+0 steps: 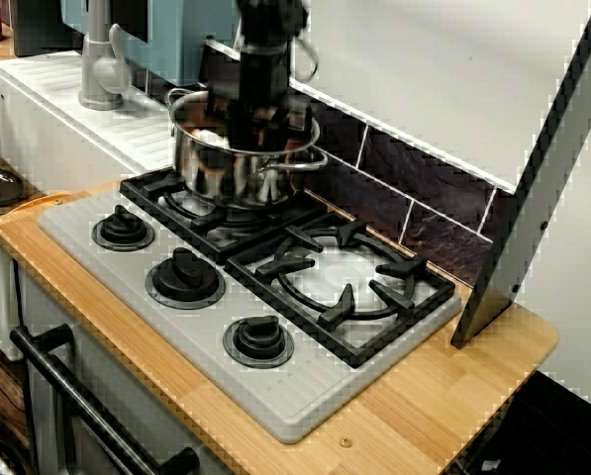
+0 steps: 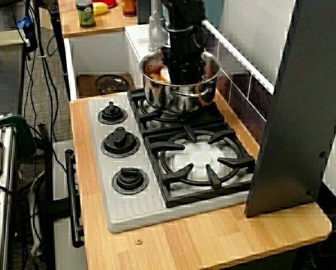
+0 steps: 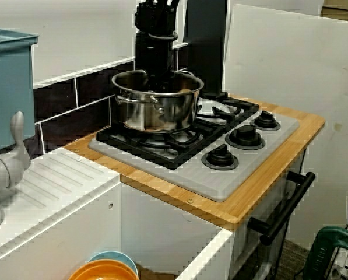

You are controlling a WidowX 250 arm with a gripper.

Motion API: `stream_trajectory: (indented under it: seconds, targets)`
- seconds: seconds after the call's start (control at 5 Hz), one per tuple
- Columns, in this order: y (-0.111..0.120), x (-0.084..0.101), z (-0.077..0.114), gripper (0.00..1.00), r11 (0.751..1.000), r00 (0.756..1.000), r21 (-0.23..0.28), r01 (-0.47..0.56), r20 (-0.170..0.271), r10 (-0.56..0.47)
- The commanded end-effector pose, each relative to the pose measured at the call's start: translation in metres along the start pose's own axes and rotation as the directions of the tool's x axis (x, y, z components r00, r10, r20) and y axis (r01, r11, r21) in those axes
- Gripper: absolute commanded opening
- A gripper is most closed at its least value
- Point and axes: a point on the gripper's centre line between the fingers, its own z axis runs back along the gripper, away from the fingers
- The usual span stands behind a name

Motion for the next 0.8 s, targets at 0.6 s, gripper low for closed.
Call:
stream_trajectory:
  seconds: [0.6]
  targets:
    - [0.009, 0.007, 0.037, 0.0, 0.999, 1.0, -0.052, 0.003, 0.006, -0.002]
